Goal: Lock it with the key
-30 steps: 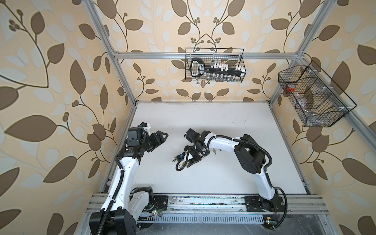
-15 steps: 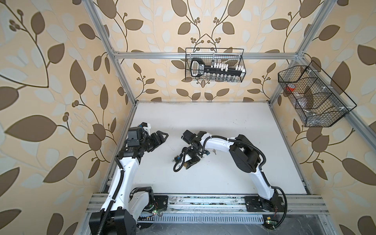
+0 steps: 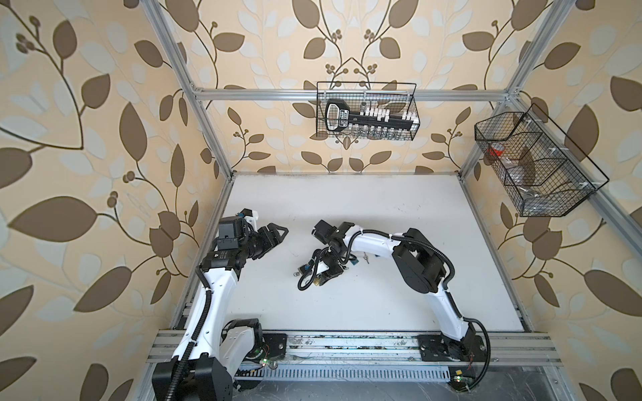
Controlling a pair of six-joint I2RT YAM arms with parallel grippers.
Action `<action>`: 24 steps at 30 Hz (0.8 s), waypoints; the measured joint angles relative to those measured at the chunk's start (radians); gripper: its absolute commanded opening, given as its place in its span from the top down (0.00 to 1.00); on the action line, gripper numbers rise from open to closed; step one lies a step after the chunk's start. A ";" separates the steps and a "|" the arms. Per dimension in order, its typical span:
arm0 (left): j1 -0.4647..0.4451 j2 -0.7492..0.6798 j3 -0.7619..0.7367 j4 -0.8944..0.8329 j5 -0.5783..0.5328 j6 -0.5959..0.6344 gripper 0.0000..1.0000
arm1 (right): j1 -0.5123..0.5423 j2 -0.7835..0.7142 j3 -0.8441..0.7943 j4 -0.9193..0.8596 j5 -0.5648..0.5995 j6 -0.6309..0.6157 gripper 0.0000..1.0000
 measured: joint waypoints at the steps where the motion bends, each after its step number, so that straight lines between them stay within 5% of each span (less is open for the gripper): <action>1: 0.000 0.000 0.000 0.000 0.000 0.000 0.22 | 0.000 0.000 -0.002 0.005 0.000 0.002 0.62; 17: 0.000 -0.005 0.023 -0.009 0.000 0.028 0.19 | -0.003 -0.076 -0.152 0.124 -0.054 0.047 0.86; 24: 0.000 -0.002 0.087 -0.007 0.032 0.057 0.16 | -0.023 -0.335 -0.391 0.348 -0.152 0.197 1.00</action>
